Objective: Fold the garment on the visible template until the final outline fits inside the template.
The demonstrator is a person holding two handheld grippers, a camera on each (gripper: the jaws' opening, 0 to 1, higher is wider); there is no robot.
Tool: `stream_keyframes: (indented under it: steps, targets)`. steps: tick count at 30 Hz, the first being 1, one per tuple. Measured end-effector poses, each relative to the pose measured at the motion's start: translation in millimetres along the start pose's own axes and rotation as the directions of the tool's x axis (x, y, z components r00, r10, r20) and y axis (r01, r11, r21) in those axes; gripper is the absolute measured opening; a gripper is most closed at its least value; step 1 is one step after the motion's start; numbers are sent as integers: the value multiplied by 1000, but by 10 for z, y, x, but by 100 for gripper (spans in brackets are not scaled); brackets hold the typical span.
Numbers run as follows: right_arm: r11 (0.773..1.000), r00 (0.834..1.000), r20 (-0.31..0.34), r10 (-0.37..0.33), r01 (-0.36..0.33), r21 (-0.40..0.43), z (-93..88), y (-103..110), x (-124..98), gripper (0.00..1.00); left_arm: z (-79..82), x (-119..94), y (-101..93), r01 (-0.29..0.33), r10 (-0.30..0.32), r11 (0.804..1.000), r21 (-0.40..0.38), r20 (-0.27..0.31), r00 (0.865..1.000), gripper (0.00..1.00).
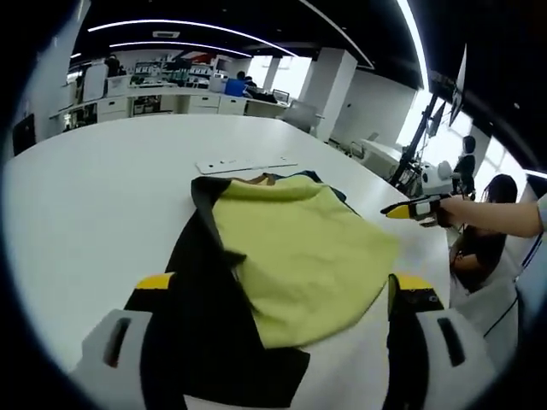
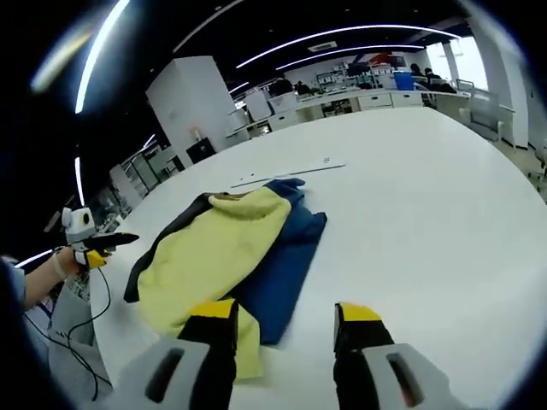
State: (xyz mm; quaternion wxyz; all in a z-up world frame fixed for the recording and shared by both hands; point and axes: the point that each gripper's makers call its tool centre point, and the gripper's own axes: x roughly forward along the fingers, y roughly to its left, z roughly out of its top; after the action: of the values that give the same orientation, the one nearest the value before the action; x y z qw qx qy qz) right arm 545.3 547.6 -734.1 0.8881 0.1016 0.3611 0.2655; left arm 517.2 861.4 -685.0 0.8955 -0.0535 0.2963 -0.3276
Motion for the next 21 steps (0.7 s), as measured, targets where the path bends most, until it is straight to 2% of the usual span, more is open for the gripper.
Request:
stream_keyframes:
  steps: [3, 7, 9, 10, 11, 13, 18, 21]
  targets:
    - [1000, 1000, -18, 14, -14, 23, -72, 26, 31, 35, 17, -31, -35, 0, 0, 1000, -1, 12, 1000, 96]
    - [998, 996, -81, 35, -32, 46, -251, 49, 75, 21, 27, -70, -71, 7, -6, 1000, -3, 24, 1000, 96]
    - [999, 995, -92, 21, -17, 44, -318, 27, 109, 15, 38, -103, -72, 4, -4, 1000, -7, 31, 1000, 95]
    - [999, 996, -91, 18, -13, 50, -335, 17, 113, 11, 43, -118, -70, 2, -2, 1000, -9, 35, 999, 94]
    - [994, 997, -69, 22, -15, 107, -314, 50, 108, 8, 45, -140, -68, -1, 1, 1000, -13, 38, 999, 94]
    - [992, 998, -46, 35, -29, 125, -280, 74, 109, 6, 40, -176, -65, -7, 7, 1000, -11, 43, 999, 93]
    - [991, 998, -46, 30, -24, 131, -276, 97, 92, 0, 2, -208, -54, -13, 14, 1000, -27, 39, 999, 92]
    - [990, 999, -33, 29, -25, 136, -243, 85, 50, 0, -12, -215, -74, -12, 14, 1000, -29, 39, 999, 91]
